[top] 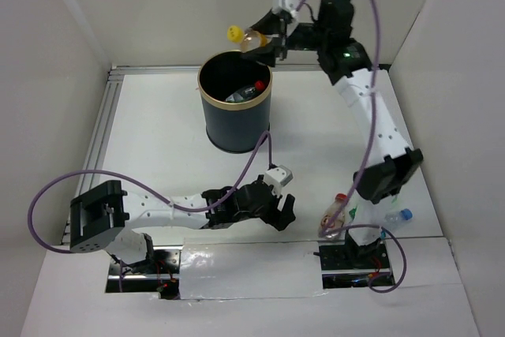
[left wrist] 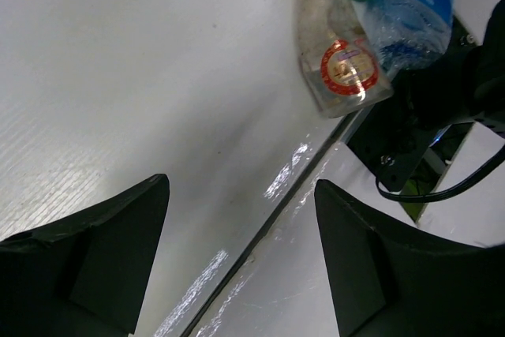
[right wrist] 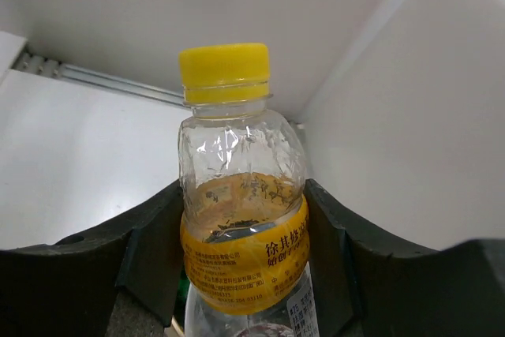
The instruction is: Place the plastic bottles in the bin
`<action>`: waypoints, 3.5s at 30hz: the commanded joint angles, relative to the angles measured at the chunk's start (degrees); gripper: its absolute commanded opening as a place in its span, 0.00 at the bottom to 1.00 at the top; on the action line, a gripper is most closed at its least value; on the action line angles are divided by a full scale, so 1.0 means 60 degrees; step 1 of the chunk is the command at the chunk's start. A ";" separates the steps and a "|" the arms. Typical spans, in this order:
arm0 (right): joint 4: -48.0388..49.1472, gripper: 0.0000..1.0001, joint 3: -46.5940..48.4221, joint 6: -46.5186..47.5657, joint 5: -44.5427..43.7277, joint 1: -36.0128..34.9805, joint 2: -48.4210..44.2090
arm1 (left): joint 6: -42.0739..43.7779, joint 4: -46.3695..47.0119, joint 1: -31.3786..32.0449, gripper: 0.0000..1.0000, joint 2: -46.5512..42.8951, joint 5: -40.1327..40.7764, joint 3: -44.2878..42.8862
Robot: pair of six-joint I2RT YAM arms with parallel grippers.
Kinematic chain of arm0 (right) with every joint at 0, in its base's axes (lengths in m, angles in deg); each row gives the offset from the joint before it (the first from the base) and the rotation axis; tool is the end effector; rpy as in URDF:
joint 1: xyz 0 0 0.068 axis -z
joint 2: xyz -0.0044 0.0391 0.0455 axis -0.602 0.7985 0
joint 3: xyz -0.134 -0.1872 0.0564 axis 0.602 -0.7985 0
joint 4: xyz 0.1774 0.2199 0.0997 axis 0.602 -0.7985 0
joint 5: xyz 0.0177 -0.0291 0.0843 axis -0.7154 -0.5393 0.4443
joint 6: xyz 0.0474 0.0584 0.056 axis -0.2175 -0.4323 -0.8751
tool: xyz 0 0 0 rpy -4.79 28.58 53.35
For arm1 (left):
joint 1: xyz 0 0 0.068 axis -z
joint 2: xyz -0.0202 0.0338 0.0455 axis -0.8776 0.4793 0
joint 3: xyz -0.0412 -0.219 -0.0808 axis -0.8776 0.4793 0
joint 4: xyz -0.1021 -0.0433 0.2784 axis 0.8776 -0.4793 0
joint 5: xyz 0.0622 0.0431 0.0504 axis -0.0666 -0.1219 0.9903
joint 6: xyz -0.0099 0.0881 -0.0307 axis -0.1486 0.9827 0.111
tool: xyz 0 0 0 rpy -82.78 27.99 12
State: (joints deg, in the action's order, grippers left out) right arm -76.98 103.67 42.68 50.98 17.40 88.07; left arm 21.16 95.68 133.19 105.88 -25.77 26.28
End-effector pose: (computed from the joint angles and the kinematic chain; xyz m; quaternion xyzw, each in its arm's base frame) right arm 0.3684 0.2115 0.5090 -0.5845 0.3868 0.3180 0.6385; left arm 0.1413 -0.3777 0.1422 0.2168 0.8289 -0.3613 0.3680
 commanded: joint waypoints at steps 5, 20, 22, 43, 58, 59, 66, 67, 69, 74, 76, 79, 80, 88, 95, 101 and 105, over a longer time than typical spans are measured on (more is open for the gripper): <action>0.1088 0.55 -0.0802 -0.2400 -0.0730 -0.0977 0.1889 | 0.0478 0.1345 0.0054 0.88 0.0668 -0.0650 -0.0556; -0.1908 0.98 -0.2045 -0.1567 -0.4083 0.0818 -0.0552 | 0.0758 0.2004 -0.0034 0.89 0.2587 -0.2334 -0.2225; -0.2439 0.88 -0.2674 -0.1376 -0.4172 0.1377 -0.0935 | 0.0423 0.2353 -0.0122 0.89 0.3115 -0.2803 -0.2417; -0.3818 0.83 -1.0675 -0.0204 -0.5653 0.5450 -0.7147 | 0.0142 -0.0086 0.0098 0.85 0.7597 -0.1678 -0.6736; -0.4638 0.68 -1.0750 0.0836 -0.7609 0.5862 -0.6783 | 0.0976 -0.1260 -0.0472 0.00 0.4000 0.0505 -0.2595; -0.4842 0.67 -1.0604 0.0836 -0.7832 0.5862 -0.6593 | 0.1093 -0.1378 -0.0691 0.00 0.3560 0.0593 -0.2492; -0.5824 0.73 -1.0338 0.0105 -0.9150 0.5862 -0.6474 | 0.2982 -0.1979 -0.1380 0.00 0.0043 0.0989 -0.3643; -0.5825 0.77 -1.0338 -0.0143 -0.9384 0.5862 -0.6474 | 0.3390 -0.1979 -0.1483 0.00 -0.0366 0.0989 -0.3894; -0.5956 0.79 -1.0615 -0.0335 -0.9665 0.5950 -0.6474 | 0.3701 -0.1775 -0.1936 0.00 -0.0618 0.1077 -0.4566; -0.6060 0.81 -1.0924 -0.0995 -0.9476 0.5950 -0.6386 | 0.4361 -0.0721 -0.3239 0.00 -0.0708 0.1851 -0.5274; -0.6060 0.81 -1.1012 -0.1112 -0.9475 0.5950 -0.6386 | 0.4274 -0.0196 -0.3972 0.00 -0.0430 0.2697 -0.5420; -0.5973 0.81 -1.1115 -0.1200 -0.9577 0.5950 -0.6386 | 0.3894 0.0275 -0.4895 0.00 0.0008 0.3782 -0.5595; -0.5972 0.82 -1.1202 -0.1287 -0.9577 0.6037 -0.6386 | 0.3733 0.0276 -0.5114 0.00 0.0141 0.3874 -0.5596; -0.6528 0.82 -1.1203 -0.1610 -1.0336 0.6038 -0.5831 | 0.2662 0.0292 -0.6595 0.02 0.1183 0.4168 -0.6679; -0.7113 0.82 -1.0867 -0.1698 -1.1099 0.6345 -0.4953 | 0.1930 0.0203 -0.7400 0.02 0.1520 0.3862 -0.6855; -0.7129 0.82 -1.0968 -0.1202 -1.1234 0.6784 -0.4965 | 0.1929 -0.0251 -0.7607 0.10 0.2354 0.3538 -0.7441; -0.6675 0.83 -1.0968 0.0089 -1.0778 0.6961 -0.5698 | 0.2119 -0.0441 -0.7695 0.47 0.2721 0.3172 -0.7632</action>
State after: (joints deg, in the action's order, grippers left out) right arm -117.61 36.41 37.11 -15.09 58.31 57.89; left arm 34.12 92.51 86.98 120.98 -4.81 -16.94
